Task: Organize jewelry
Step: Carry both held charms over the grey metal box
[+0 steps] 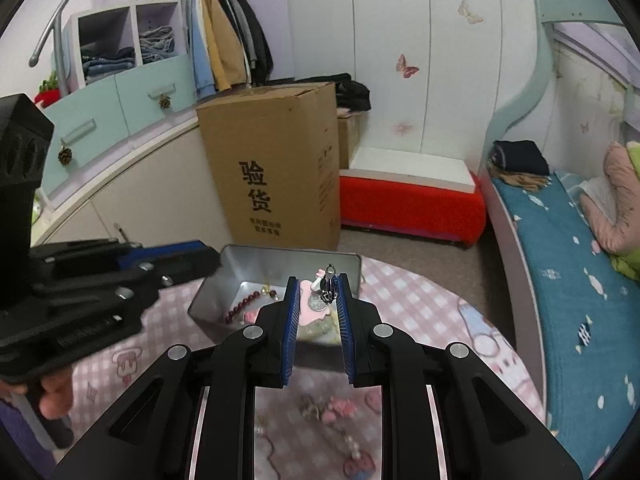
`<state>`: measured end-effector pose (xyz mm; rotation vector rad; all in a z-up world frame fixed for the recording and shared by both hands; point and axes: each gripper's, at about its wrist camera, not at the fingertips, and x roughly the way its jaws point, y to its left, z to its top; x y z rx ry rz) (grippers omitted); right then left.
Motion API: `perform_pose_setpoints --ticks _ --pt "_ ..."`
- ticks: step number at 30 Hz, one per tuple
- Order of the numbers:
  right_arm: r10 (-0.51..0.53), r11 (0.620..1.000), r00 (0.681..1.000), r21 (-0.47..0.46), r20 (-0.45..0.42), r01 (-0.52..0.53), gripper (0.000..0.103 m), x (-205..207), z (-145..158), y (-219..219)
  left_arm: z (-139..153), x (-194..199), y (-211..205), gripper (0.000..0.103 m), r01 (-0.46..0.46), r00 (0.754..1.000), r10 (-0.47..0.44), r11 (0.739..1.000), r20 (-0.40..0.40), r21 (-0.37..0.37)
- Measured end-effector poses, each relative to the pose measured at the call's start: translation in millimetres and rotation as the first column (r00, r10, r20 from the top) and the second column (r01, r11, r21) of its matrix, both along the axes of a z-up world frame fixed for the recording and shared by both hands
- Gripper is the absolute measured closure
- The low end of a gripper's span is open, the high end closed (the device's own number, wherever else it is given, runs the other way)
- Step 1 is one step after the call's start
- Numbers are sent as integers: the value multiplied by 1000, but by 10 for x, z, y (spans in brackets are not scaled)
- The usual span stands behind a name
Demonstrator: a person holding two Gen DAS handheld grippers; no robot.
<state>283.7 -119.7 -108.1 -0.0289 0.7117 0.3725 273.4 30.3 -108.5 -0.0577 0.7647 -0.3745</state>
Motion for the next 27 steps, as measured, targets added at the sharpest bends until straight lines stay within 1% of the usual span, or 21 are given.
perform_pose_setpoints --ticks 6,11,17,27 --pt "5 1000 998 2 -61 -5 84 267 -229 99 -237 159 1 93 -3 999 3 1000 -53 18" --pt "4 1000 995 6 -96 -3 84 360 -388 123 -366 242 10 93 -10 996 11 1000 -86 18" --pt "6 1000 993 15 -119 -5 84 409 -495 126 -394 280 40 93 -9 995 10 1000 -95 10" --pt "12 1000 990 24 -139 -9 84 434 -549 125 -375 279 56 92 -15 996 15 1000 -89 0"
